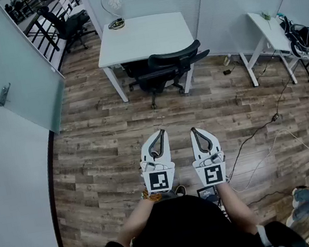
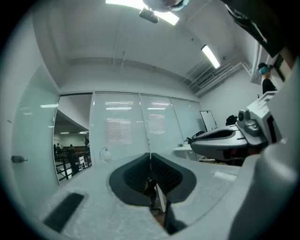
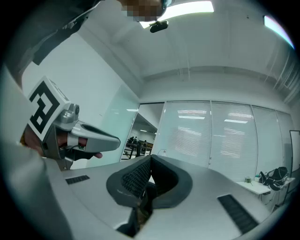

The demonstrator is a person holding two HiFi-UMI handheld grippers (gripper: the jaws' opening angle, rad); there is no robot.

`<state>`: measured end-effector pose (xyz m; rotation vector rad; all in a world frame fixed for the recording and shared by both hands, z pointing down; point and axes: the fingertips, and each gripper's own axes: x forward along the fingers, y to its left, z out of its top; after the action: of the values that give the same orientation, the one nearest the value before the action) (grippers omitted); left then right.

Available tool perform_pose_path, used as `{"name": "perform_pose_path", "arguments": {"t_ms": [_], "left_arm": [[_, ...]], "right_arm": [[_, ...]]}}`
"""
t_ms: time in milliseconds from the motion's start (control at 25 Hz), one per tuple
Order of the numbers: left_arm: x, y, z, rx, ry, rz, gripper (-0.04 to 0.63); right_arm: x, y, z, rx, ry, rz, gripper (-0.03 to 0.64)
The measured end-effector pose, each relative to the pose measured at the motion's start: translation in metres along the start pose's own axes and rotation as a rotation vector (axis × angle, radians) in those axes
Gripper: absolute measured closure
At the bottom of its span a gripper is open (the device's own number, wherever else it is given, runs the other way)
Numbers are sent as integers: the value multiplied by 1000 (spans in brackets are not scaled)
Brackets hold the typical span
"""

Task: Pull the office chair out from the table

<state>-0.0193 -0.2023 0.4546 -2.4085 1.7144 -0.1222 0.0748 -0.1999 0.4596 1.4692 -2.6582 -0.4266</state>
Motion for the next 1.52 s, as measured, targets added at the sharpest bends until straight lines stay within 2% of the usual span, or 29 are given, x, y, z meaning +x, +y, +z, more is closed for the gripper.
{"name": "perform_pose_path", "arguments": {"t_ms": [120,280,640,720,840,1000,1120,1520], "left_arm": [[6,0,-1,7,-7,0,572],[14,3,-4,12,5,5,572],[40,22,-15,12,29,12,572],[50,26,-15,10,21,12,572],[67,32,-17,49,21,-1,572],[91,44,-22,37,29,-8,572],[106,52,-26,62,33,-12,572],[168,87,-37,71,39,-15,572]], "right_arm": [[3,-3,1,13,-24,21,609],[11,-6,-8,-3,18,24,609],[42,-15,-21,-22,44,33,611],[51,-20,-21,-20,38,34,609],[64,-27,-25,-23,54,37,609],[87,-35,-35,-23,84,34,609],[103,-40,-42,-31,104,38,611],[168,-67,-54,-46,141,46,611]]}}
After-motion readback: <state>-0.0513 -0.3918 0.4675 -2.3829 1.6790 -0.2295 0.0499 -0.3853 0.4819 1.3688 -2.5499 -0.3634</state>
